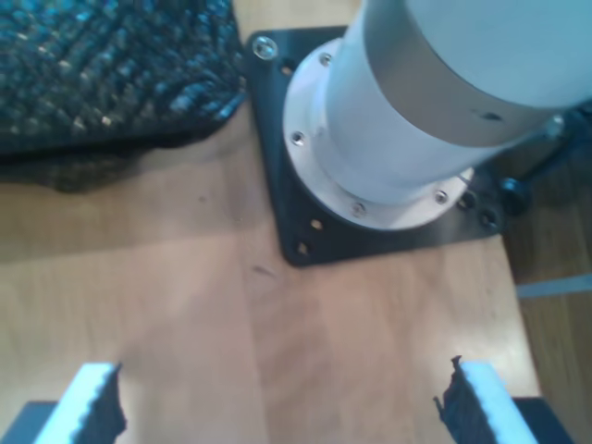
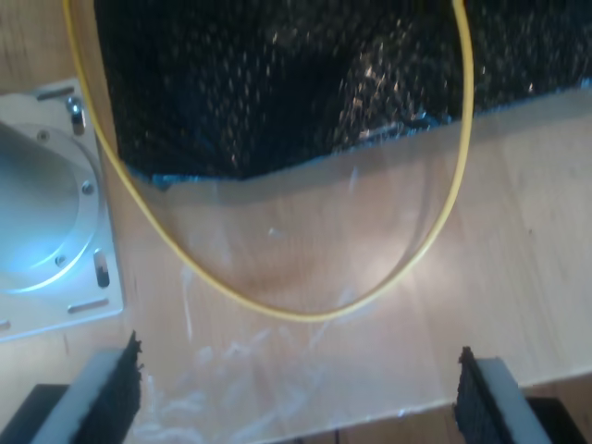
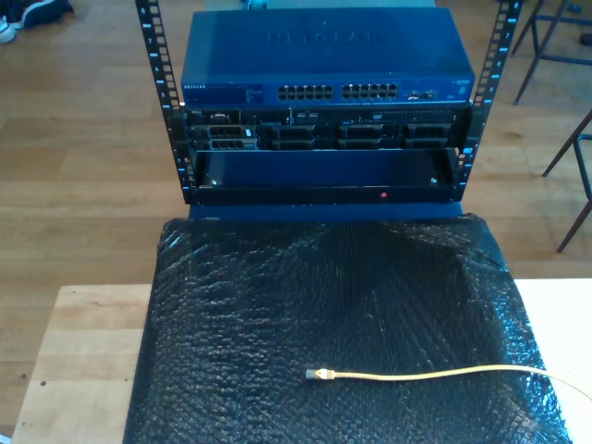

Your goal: Grab the cable and plug it in

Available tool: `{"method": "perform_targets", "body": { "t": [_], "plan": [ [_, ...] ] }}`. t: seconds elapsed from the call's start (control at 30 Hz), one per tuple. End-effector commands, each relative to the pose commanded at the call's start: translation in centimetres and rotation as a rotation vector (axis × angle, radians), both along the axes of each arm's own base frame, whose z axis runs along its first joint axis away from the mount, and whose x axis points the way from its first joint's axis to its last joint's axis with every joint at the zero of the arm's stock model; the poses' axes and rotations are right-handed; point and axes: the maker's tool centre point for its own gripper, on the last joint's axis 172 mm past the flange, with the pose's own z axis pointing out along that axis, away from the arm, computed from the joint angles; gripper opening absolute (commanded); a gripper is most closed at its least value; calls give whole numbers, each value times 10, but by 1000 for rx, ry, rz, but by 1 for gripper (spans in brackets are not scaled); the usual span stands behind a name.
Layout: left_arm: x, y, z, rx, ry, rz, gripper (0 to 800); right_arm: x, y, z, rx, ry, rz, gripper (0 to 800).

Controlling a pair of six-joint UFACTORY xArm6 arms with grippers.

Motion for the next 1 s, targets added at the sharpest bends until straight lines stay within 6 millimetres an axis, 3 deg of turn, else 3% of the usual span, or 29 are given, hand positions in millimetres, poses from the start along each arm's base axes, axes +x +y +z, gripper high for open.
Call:
{"method": "perform_targets", "body": {
  "t": [0.4,1.0],
  "plan": [
    [11,-13,0,16,32,-8,800,33,44,10,66,-11,14,800],
    [28,-34,-1,-10,44,16,800,54,83,23,117,-30,33,799]
  ]
}}
